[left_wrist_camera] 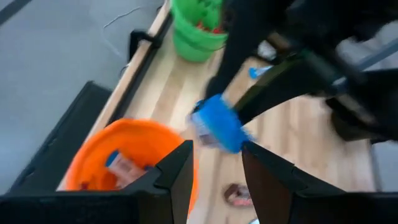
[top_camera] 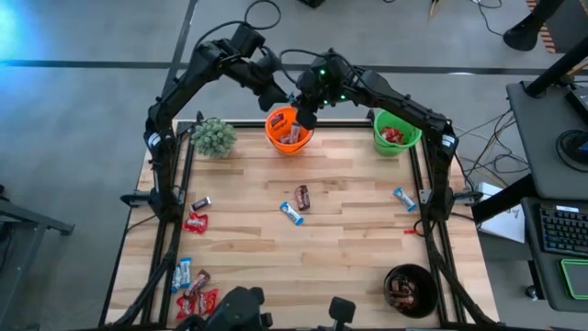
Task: Organize candy in baskets
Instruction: Put the white chocolate bar into the orange bucket
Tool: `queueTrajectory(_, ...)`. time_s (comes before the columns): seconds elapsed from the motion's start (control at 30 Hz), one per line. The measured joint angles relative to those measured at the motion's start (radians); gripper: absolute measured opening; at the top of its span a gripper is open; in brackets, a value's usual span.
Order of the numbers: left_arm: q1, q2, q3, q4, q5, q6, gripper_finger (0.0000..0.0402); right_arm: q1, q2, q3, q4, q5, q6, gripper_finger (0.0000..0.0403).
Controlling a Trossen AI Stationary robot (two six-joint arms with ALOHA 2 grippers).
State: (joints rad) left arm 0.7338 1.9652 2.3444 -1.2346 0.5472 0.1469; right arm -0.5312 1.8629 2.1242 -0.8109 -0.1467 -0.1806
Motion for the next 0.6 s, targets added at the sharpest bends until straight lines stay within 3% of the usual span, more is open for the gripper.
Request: queueTrajectory(0.6,0.006,0.003,0.000,0.031,0.016,-0.035,0.0121,0.006,0.000,0.000,0.054,-0.013,0.005,0.0033)
